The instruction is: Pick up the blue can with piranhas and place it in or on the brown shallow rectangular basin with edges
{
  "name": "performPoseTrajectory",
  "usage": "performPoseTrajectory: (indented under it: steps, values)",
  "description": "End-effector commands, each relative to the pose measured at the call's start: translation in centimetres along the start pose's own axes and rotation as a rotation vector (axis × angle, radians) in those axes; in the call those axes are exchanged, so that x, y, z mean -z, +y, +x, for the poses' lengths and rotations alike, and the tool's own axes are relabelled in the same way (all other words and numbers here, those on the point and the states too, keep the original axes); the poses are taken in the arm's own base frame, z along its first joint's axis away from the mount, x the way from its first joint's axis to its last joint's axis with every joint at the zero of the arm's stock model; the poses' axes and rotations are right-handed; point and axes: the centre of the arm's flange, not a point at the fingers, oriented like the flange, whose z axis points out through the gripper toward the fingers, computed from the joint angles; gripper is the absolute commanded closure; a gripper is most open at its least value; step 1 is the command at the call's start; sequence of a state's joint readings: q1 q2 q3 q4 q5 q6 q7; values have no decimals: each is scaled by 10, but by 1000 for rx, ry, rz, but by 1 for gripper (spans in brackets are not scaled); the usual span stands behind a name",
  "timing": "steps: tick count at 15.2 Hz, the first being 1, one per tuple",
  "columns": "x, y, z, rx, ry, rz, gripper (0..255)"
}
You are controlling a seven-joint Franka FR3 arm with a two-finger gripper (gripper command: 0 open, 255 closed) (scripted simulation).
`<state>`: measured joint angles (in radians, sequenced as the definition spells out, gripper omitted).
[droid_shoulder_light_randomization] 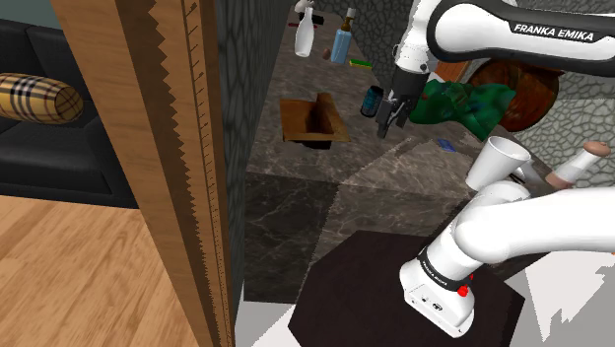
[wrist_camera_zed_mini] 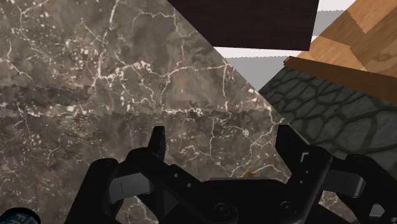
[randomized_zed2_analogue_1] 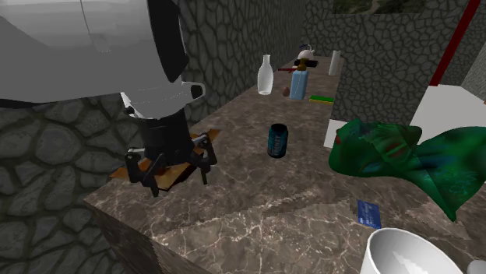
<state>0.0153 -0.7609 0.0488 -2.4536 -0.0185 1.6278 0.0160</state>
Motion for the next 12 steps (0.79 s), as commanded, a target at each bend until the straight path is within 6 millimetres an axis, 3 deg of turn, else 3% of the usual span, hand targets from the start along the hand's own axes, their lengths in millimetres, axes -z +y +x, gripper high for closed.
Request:
performPoseTrajectory:
  steps: [1,12]
  values:
    - [0,0,0,0,0,0,0]
    - [-13,120,85,20,-14,13,0]
